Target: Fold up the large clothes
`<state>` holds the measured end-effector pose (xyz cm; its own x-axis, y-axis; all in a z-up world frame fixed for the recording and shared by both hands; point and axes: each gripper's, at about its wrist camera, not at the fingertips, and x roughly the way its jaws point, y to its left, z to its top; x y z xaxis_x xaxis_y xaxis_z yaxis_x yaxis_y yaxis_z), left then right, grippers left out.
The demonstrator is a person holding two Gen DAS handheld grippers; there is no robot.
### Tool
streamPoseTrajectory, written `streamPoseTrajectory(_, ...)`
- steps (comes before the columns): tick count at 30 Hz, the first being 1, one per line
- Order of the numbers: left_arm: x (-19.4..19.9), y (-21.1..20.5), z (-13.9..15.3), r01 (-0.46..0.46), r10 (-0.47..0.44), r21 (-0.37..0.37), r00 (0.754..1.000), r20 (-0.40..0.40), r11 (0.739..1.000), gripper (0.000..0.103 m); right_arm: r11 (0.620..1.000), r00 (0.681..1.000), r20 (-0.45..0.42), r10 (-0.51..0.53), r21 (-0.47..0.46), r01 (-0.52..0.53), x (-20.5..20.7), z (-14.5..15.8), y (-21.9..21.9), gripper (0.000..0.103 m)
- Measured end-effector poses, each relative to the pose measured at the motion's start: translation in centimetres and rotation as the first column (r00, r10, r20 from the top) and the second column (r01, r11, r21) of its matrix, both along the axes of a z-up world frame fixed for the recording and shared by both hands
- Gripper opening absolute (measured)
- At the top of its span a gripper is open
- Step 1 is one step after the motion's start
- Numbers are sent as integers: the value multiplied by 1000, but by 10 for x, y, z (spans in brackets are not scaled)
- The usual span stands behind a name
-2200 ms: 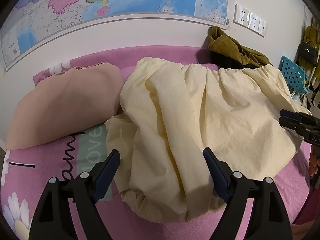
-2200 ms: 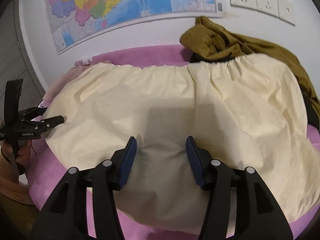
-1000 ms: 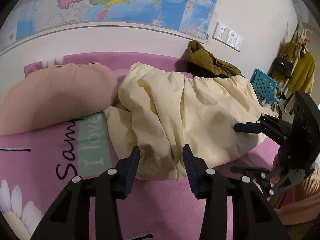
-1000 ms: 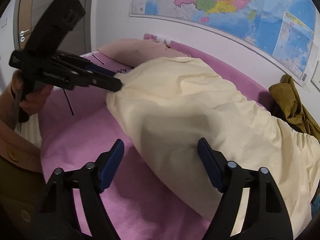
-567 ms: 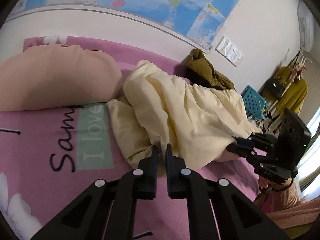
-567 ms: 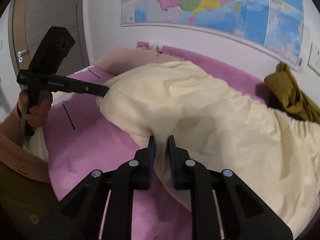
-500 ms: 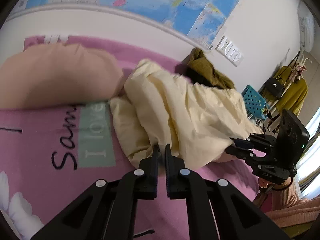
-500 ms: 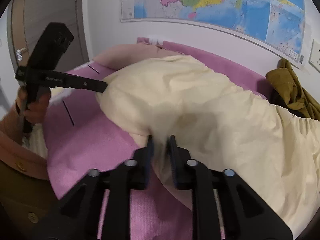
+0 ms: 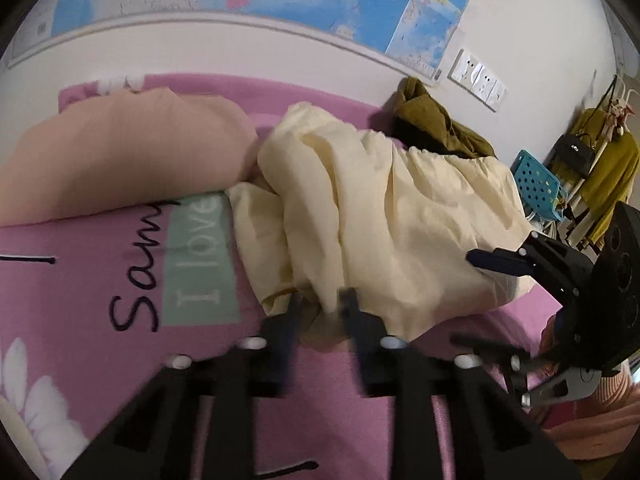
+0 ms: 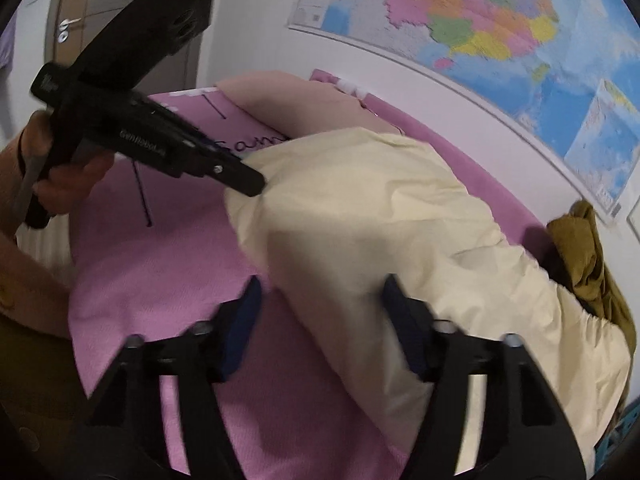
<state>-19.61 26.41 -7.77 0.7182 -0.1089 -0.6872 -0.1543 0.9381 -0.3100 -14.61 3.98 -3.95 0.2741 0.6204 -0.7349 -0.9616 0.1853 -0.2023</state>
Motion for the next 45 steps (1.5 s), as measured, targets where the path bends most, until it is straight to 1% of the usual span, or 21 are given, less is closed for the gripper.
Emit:
streamPoseTrajectory(1,-2,3,2,0,0,-9,1000,13,1000,4,1000,1000,-2,-20,-6,20,5,0,-1,26)
streamPoseTrajectory(4,-14,21,10,-36,38,-48,998,44,998,2,998,993,-108,-42,50,48,22,14,-14,15)
streamPoseTrajectory(6,-23,27,16,-60,63,-48,996,62,997,2,995,988,-146,-52,76,64,27,20,-19,14)
streamPoseTrajectory(8,-27,27,20,-100,99,18,994,52,995,0,995,988,-143,-59,68,69,27,17,-19,13)
streamPoseTrajectory(10,-30,28,17,-81,80,9,996,43,997,0,996,987,-152,-61,48,69,26,13,-17,20)
streamPoseTrajectory(12,-38,28,21,-60,63,-41,994,87,997,12,997,989,-137,-60,49,67,23,15,-18,34)
streamPoseTrajectory(14,-45,22,28,-16,22,-44,990,140,999,57,996,991,-132,-29,77,40,18,23,-20,43)
streamPoseTrajectory(18,-35,4,23,33,-35,21,993,110,999,59,998,996,-90,15,60,-10,7,22,-10,50)
streamPoseTrajectory(19,-29,2,18,33,-36,29,996,87,999,58,999,996,-83,24,49,-20,4,19,-7,50)
streamPoseTrajectory(22,-13,6,1,25,-25,-12,999,29,1000,14,999,997,-69,43,19,-42,1,9,5,49)
streamPoseTrajectory(23,-10,11,-4,21,-19,-52,999,30,998,10,999,997,-60,38,11,-38,1,6,7,42)
streamPoseTrajectory(24,-11,12,-5,15,-13,-62,999,33,998,8,1000,999,-45,18,2,-17,5,4,8,19)
streamPoseTrajectory(25,-12,12,-4,11,-9,-58,999,40,998,5,1000,998,-67,5,8,-4,10,6,7,11)
streamPoseTrajectory(27,-17,8,1,3,-2,-23,998,56,1000,4,995,980,-193,-41,82,57,32,21,-7,4)
streamPoseTrajectory(29,-20,3,10,9,-8,-1,997,78,1000,4,986,968,-243,-64,135,99,42,33,-20,3)
streamPoseTrajectory(32,-18,-4,17,3,-6,51,997,74,999,3,986,946,-315,-79,113,121,48,21,-25,4)
streamPoseTrajectory(34,-17,1,14,1,-3,44,999,43,999,3,987,928,-360,-93,86,132,53,13,-24,12)
streamPoseTrajectory(36,-20,8,9,11,-11,5,999,38,1000,6,990,939,-336,-80,83,114,48,16,-27,23)
streamPoseTrajectory(39,-29,17,13,-10,11,-18,998,65,1000,35,994,983,-170,-63,80,78,31,29,-31,72)
streamPoseTrajectory(40,-32,18,16,-4,6,-32,997,83,999,53,995,989,-136,-55,80,66,27,31,-33,72)
streamPoseTrajectory(45,-21,6,22,36,-34,-16,993,110,999,61,999,997,-71,-42,-11,41,18,10,-28,69)
